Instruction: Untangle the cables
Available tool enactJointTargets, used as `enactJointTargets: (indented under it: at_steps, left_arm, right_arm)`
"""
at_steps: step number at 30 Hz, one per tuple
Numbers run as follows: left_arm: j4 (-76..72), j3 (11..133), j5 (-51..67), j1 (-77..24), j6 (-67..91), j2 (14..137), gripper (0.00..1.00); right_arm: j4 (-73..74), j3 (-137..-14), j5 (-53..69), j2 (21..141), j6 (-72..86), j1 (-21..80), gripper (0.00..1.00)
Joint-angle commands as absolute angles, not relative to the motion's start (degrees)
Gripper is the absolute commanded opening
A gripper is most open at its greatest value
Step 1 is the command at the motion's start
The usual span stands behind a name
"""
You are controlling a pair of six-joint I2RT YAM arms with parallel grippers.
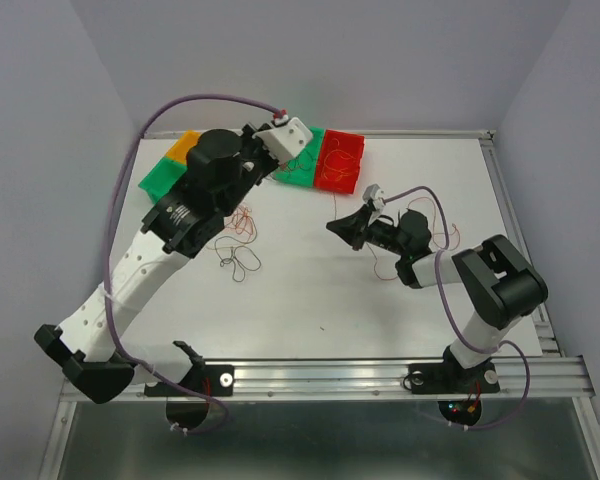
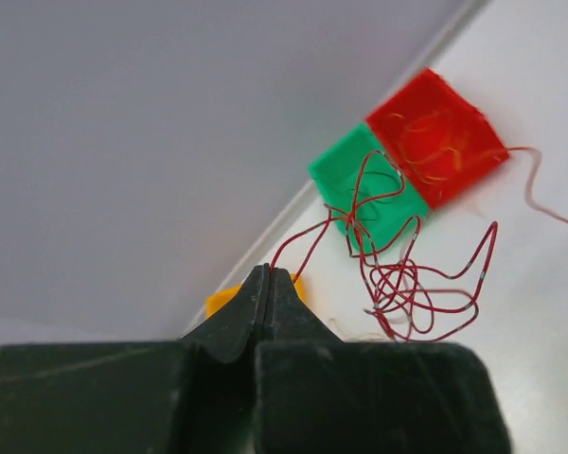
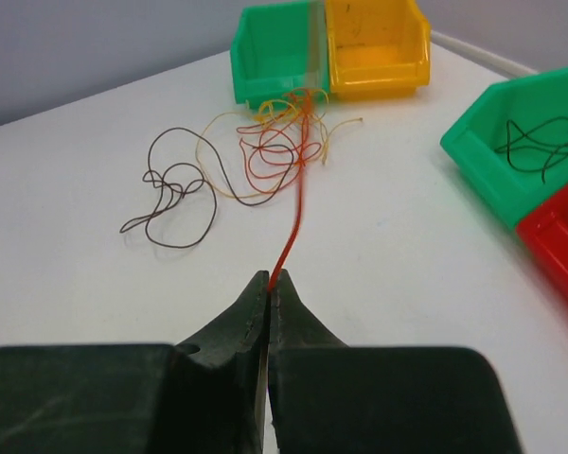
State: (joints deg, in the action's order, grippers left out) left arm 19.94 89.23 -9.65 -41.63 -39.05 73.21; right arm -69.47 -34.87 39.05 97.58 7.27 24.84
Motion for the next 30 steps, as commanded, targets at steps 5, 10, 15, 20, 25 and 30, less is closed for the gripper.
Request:
enactJointTargets:
  at_steps: [5, 10, 15, 20, 25, 30]
  left_arm:
    - [4.13, 97.46, -35.76, -41.31, -41.31, 63.72, 0.0]
    - [9.48, 99.32, -30.77, -41.31, -39.47, 61.0, 0.0]
    - [7.05, 92.39, -35.32, -41.22, -41.3, 59.51, 0.0]
    - [2.37, 78.15, -35.25, -37.28, -41.4, 55.64, 0.0]
    - [3.96, 70.78, -21.73, -22.7, -36.91, 57.38, 0.0]
    - [-1.41, 62.41, -12.68, -9.07, -37.09, 59.67, 0.0]
  right_arm:
    - [-72.86, -25.32, 29.98, 89.48, 10.72, 25.05, 0.01]
    - [-72.95, -23.29, 31.81, 87.28, 10.72, 25.14, 0.0]
    - [-73.12, -23.82, 33.39, 87.71, 12.04, 25.05, 0.01]
    - [-73.13, -23.64, 34.63, 88.42, 12.74, 25.05, 0.0]
    - [-73.39, -23.64, 35.15, 88.59, 13.27, 25.05, 0.0]
    - [-73.48, -23.73, 36.39, 88.51, 13.71, 25.05, 0.0]
